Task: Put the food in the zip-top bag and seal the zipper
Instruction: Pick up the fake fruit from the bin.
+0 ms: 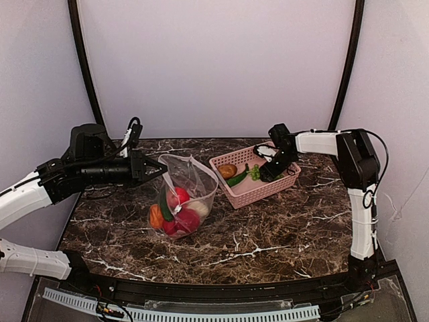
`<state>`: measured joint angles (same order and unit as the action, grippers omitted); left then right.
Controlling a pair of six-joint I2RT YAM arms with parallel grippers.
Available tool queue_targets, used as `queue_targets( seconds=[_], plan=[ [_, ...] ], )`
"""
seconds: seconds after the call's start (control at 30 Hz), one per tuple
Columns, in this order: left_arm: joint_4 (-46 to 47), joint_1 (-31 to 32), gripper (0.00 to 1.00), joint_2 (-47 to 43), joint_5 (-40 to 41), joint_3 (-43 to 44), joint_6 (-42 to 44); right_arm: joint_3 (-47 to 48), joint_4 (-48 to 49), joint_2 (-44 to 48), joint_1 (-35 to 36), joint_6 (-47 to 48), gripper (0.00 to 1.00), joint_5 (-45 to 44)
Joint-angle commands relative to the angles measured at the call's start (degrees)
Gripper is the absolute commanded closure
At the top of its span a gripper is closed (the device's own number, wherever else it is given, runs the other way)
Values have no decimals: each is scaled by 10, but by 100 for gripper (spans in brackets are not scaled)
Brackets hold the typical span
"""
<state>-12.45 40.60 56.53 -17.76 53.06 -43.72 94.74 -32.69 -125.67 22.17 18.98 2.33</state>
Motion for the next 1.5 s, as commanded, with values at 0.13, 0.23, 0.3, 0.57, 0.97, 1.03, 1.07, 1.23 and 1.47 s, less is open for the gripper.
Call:
queue_targets(
  seconds=[0.13, 0.23, 0.3, 0.57, 0.97, 1.03, 1.07, 1.23, 1.47],
  plan=[
    [-6, -5, 99, 5, -3, 8, 7, 10, 19, -1, -2, -33, 49, 3],
    [-3, -5, 99, 6, -4, 7, 6, -5, 37, 15, -2, -46, 64, 10],
    [-3, -5, 99, 5, -5, 7, 5, -8, 43, 21, -2, -53, 74, 17],
    [-8, -5, 99, -3, -2, 6, 6, -28, 73, 54, -3, -90, 97, 32],
    [-5, -6, 99, -17, 0, -5, 4, -60, 88, 172, -6, -136, 100, 58],
    [1, -6, 99, -18, -2, -8, 1, -66, 87, 207, -5, -147, 100, 76],
    [2, -6, 99, -19, -3, -9, 0, -70, 86, 224, -4, -152, 100, 82],
    [13, -6, 99, -13, -11, -10, 0, -82, 71, 301, 29, -175, 100, 97],
    [22, -6, 99, -2, -26, -8, -2, -90, 68, 388, 126, -224, 100, 113]
  ],
)
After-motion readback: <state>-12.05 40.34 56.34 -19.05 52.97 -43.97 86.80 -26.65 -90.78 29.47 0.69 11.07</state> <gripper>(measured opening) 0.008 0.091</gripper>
